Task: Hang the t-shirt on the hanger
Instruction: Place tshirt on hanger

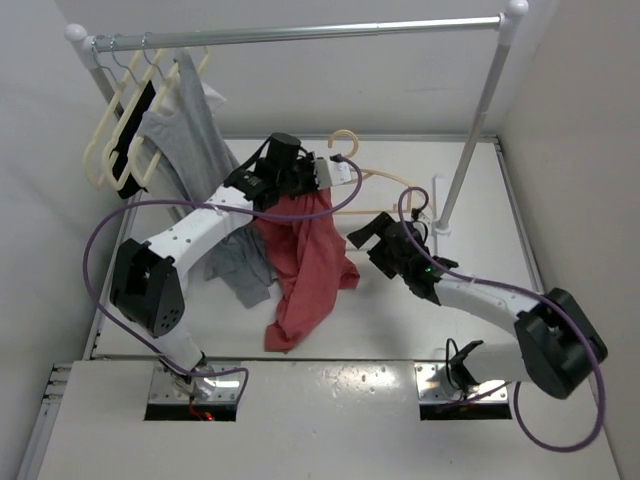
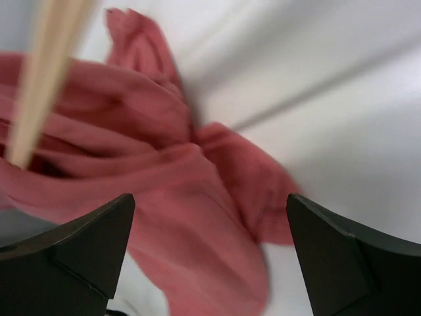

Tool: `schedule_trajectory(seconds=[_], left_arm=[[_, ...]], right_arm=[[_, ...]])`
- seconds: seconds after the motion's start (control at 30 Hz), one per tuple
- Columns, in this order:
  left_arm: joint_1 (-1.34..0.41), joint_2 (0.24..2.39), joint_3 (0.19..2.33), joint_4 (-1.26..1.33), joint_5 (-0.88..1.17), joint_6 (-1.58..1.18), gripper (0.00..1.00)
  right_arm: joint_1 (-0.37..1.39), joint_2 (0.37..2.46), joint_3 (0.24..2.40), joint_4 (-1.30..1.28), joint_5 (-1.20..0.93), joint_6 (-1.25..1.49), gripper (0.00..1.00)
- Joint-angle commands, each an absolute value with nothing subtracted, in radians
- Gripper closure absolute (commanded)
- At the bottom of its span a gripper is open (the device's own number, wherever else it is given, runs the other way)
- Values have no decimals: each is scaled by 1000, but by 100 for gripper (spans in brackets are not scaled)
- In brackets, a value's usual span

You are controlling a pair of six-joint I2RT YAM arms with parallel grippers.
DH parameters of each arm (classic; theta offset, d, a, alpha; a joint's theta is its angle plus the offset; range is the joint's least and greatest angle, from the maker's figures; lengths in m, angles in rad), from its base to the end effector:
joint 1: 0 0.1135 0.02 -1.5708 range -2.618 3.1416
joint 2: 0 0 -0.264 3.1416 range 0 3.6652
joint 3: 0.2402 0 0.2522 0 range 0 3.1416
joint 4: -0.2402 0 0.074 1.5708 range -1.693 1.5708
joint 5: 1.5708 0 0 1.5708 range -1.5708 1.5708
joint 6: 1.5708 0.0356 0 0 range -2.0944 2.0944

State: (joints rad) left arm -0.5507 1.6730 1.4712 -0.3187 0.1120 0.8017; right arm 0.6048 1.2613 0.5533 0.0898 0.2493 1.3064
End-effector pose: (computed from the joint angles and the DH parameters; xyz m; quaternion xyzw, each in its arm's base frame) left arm 0.3335 -0.2095 0.3314 0.5625 0.6562 0.0146 0.5027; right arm 0.2132 0.1367 0.1884 0.3566 0.8085 0.3078 0.3528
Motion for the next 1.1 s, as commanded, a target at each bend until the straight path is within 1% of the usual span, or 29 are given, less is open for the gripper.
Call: schedule_trajectory(seconds=[0.0, 0.07, 0.1, 0.13, 0.2, 0.33, 0.37, 0.4, 0.43, 0.47, 0.53, 0.57, 0.63, 0.7, 0.77, 0.83, 0.87, 0.9, 0.97, 1.0, 1.03, 1.07], left_arm=[[-557, 1600, 1456, -262, 106, 762, 100], [-557, 1600, 1445, -262, 106, 762, 100], [-557, 1600, 1436, -262, 106, 762, 100], [-557, 1600, 1436, -262, 106, 762, 100], [-557, 1600, 1436, -262, 106, 762, 100], [-557, 1600, 1436, -252, 106, 762, 100], [-557, 1600, 1436, -252, 106, 762, 100], [-548, 1600, 1436, -252, 106, 752, 100], [-548, 1611, 1436, -252, 106, 752, 100], [-548, 1611, 1436, -252, 106, 741, 100], [-548, 1611, 1436, -252, 106, 741, 100], [-548, 1611, 1436, -252, 106, 741, 100], [-539, 1611, 1436, -252, 106, 729, 100], [-529, 1611, 1447, -252, 106, 718, 100], [-514, 1611, 1447, -252, 106, 709, 100], [-489, 1601, 1456, -308, 153, 724, 100], [-474, 1592, 1456, -333, 172, 735, 100], [-463, 1579, 1456, -356, 185, 765, 100], [-463, 1562, 1436, -417, 212, 805, 100], [-463, 1552, 1427, -429, 221, 833, 100], [-453, 1543, 1416, -430, 241, 833, 100], [-453, 1528, 1407, -442, 253, 842, 100]], right_arm=[[560, 1339, 546, 444, 215, 1388, 2], [549, 1409, 535, 588, 116, 1353, 2], [549, 1483, 569, 613, 82, 1342, 4], [537, 1514, 581, 624, 10, 1318, 7], [526, 1581, 569, 751, -96, 1272, 11], [515, 1629, 549, 710, -132, 1261, 13], [515, 1646, 540, 731, -144, 1272, 13], [506, 1669, 529, 806, -173, 1272, 13], [506, 1693, 547, 831, -195, 1272, 14], [506, 1750, 566, 848, -219, 1285, 28], [497, 1799, 619, 874, -310, 1299, 49], [497, 1816, 620, 887, -334, 1318, 65], [483, 1825, 602, 935, -362, 1344, 79], [471, 1780, 563, 910, -330, 1385, 100], [456, 1728, 500, 847, -270, 1394, 100], [427, 1628, 445, 695, -194, 1381, 100], [426, 1590, 445, 564, -163, 1370, 100], [413, 1504, 431, 501, -91, 1356, 100], [399, 1413, 422, 384, -14, 1307, 100], [390, 1370, 422, 274, 56, 1296, 100], [379, 1292, 422, 224, 89, 1286, 100], [379, 1257, 422, 172, 118, 1285, 100]])
